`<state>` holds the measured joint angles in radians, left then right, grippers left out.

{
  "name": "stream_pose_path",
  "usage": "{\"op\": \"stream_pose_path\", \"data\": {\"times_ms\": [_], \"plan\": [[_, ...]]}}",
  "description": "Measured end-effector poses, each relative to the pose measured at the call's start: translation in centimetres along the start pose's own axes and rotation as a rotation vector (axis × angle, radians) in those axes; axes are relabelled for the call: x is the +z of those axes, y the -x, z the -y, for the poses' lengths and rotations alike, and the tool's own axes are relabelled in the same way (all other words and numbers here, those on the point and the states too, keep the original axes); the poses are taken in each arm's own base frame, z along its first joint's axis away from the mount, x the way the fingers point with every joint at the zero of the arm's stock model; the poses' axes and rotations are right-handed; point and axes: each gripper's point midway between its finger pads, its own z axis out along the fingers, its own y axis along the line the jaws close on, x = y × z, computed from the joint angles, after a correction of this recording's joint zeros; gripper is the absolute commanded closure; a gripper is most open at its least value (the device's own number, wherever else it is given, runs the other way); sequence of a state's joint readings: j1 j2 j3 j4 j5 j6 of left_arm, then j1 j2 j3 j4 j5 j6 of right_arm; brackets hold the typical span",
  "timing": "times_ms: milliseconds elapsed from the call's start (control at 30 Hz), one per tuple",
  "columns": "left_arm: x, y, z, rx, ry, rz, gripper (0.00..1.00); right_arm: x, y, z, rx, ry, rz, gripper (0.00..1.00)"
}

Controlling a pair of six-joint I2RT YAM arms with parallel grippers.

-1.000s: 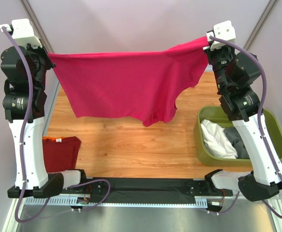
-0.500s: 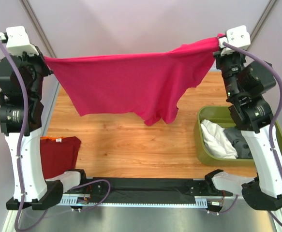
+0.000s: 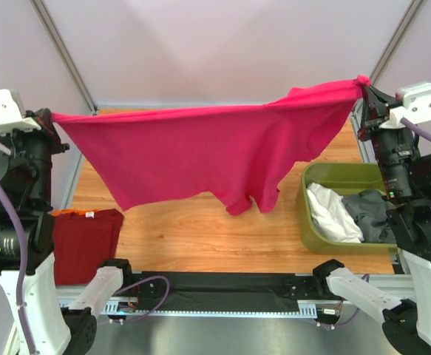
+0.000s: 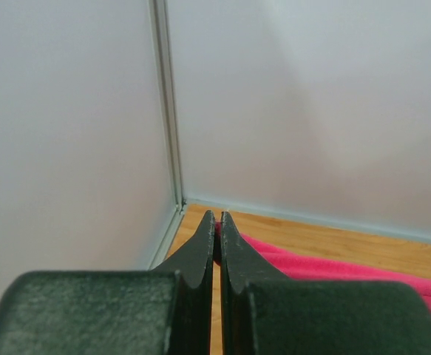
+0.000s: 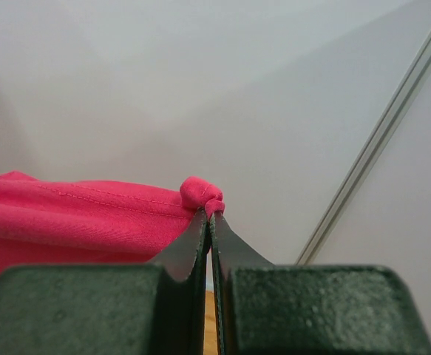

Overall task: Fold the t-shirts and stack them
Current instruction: Flatten the tshirt out

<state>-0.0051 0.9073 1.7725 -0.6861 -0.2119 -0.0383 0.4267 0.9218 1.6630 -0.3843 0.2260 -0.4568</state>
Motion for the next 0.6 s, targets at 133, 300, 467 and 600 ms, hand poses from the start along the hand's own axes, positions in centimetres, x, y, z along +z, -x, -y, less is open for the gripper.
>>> {"op": "stream_pose_path", "data": {"times_ms": [133, 300, 467, 600], "plan": [[-2.4, 1.2, -0.9, -0.01, 0.019, 0.044, 1.0, -1.3, 0.4, -0.1, 0.02, 0.027, -0.002, 1.0], [-4.3, 2.2, -1.6, -0.02, 0.035, 0.085, 1.0, -2.6, 1.3, 0.5, 0.023, 0.032, -0.002, 1.0], [-2.6, 1.2, -1.1, -0.015, 0.03, 0.045, 1.0, -2.9, 0.6, 0.8, 0.019, 0.013, -0.022, 1.0], [1.5, -3.1, 0.0, 0.006, 0.025, -0.072, 1.0, -1.4, -5.2, -1.0, -0.017, -0.002, -0.152, 1.0]]}}
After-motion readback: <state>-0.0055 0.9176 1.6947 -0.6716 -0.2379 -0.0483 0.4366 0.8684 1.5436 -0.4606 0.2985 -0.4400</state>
